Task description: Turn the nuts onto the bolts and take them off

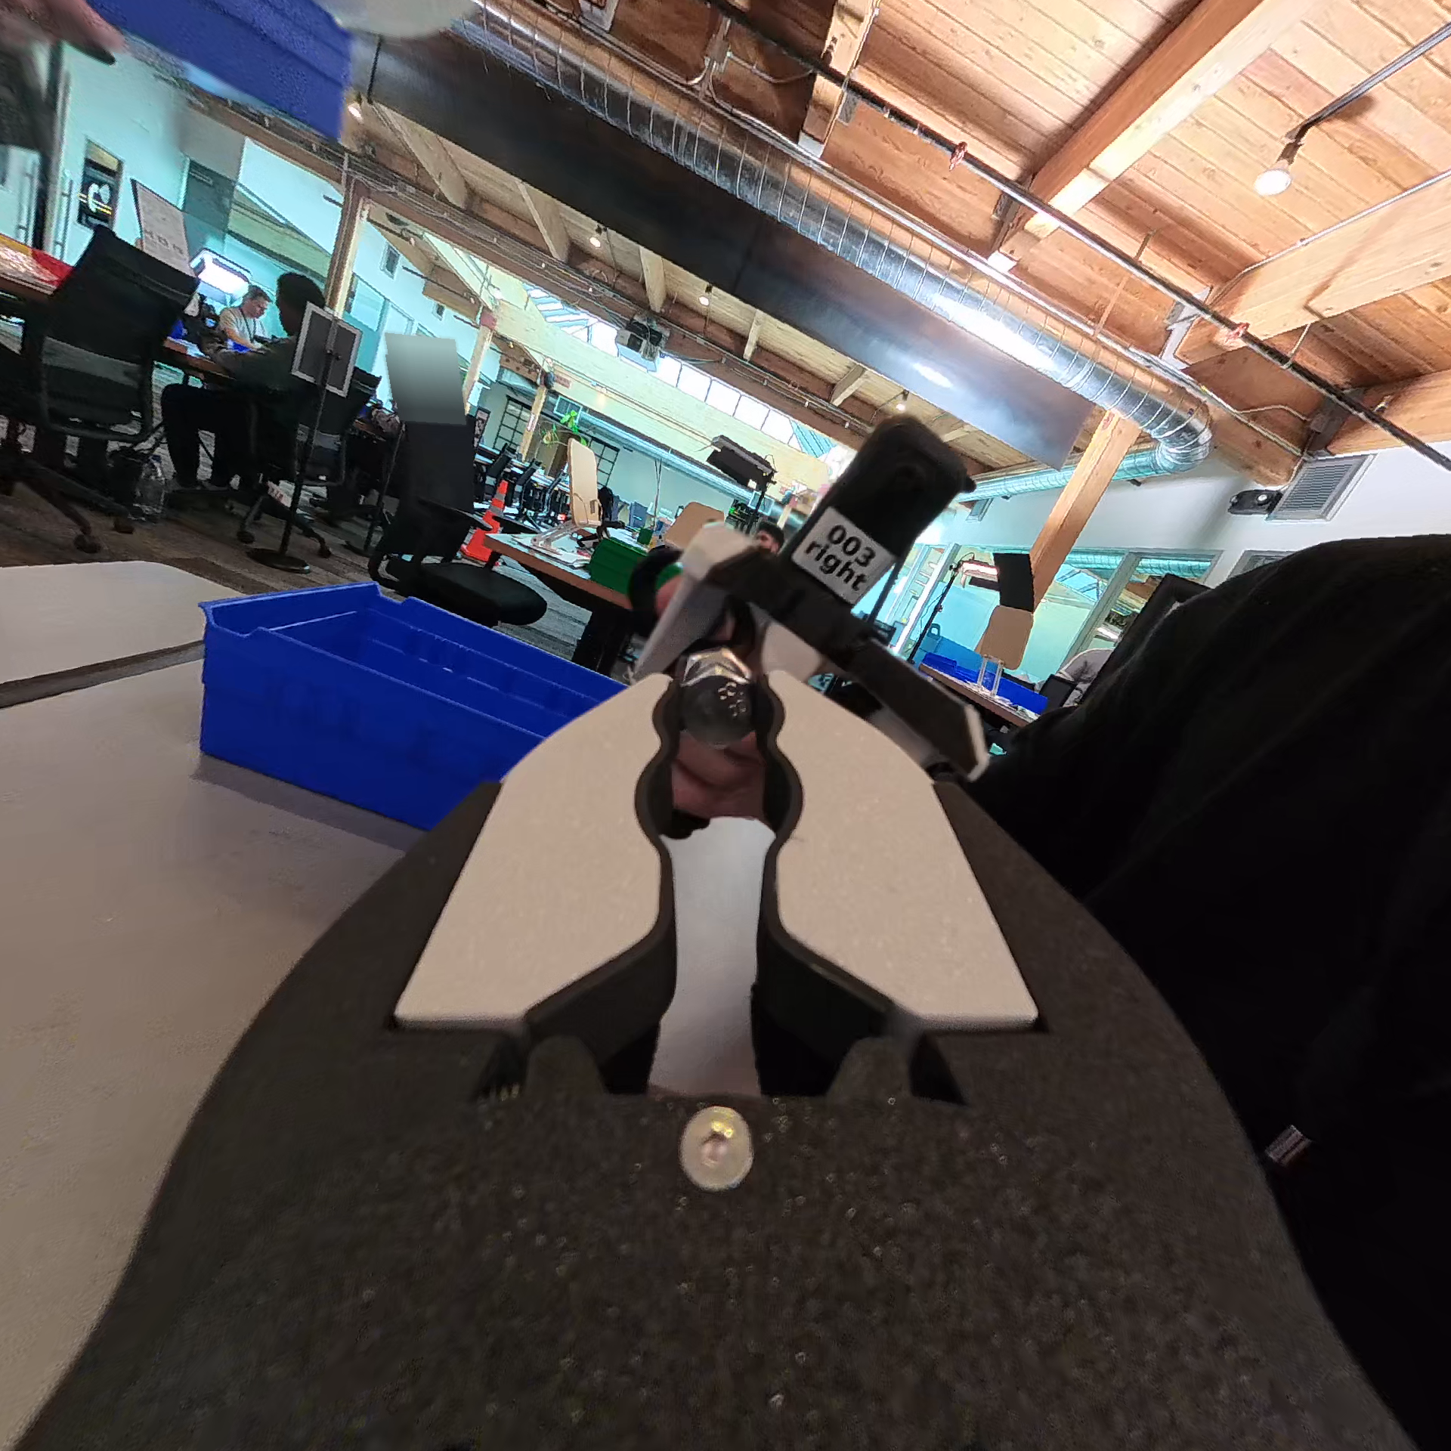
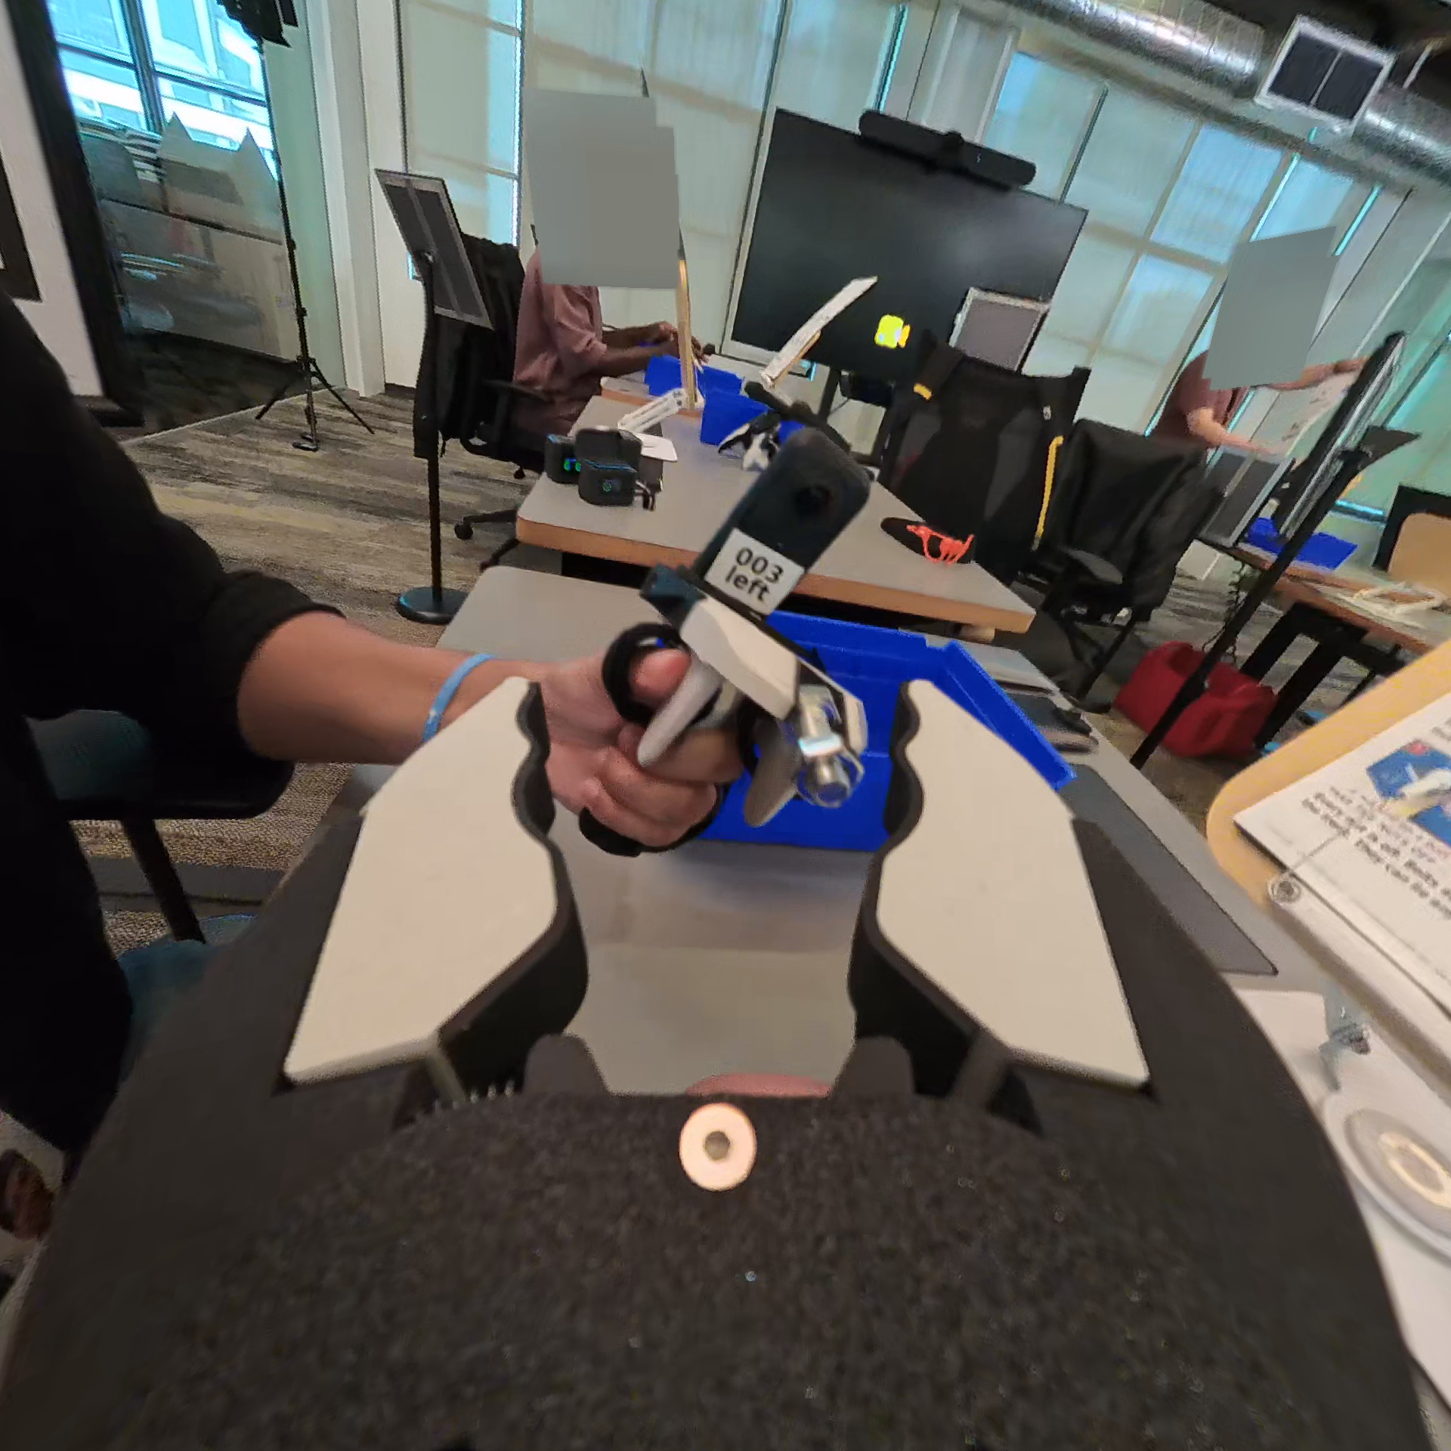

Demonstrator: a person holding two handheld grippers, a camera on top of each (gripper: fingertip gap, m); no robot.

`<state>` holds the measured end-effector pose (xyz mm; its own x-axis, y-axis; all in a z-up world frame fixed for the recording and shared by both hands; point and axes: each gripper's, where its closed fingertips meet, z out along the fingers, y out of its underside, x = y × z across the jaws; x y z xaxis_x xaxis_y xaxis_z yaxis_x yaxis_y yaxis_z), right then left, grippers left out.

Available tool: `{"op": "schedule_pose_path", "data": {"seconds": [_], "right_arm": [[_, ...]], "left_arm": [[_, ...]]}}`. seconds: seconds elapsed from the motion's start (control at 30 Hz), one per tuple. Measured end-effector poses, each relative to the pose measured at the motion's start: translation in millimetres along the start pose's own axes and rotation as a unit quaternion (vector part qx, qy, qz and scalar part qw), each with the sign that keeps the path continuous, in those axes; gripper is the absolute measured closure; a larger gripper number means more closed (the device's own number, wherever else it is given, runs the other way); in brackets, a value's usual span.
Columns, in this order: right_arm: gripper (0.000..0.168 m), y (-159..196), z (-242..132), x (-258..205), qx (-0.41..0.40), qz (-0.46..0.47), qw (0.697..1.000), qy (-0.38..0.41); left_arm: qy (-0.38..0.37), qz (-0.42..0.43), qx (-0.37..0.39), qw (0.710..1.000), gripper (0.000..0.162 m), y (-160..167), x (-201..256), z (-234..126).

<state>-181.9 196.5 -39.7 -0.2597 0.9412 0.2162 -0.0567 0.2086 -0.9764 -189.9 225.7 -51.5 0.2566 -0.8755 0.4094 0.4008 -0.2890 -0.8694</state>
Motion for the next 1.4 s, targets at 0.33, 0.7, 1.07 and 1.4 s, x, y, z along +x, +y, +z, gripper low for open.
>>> {"op": "schedule_pose_path", "data": {"seconds": [0.33,0.7,1.07,1.4], "right_arm": [[0.085,80.8,14.6,-1.8,-0.058,0.113,0.992,-0.016],[0.121,28.1,-3.1,19.8,-0.011,0.089,0.995,0.034],[0.151,32.4,-25.3,26.1,-0.044,0.096,0.993,0.058],[0.15,118.5,-285.2,137.6,-0.375,0.193,0.811,0.405]], "left_arm": [[0.0,0.006,0.002,1.0,0.145,-3.3,3.7,-1.9],[0.005,0.001,-0.013,1.0,0.145,6.9,3.2,4.7],[-0.051,0.024,-0.059,0.997,0.106,23.8,0.7,11.0],[-0.177,-0.041,-0.099,0.978,0.106,92.7,-11.4,-10.0]]}}
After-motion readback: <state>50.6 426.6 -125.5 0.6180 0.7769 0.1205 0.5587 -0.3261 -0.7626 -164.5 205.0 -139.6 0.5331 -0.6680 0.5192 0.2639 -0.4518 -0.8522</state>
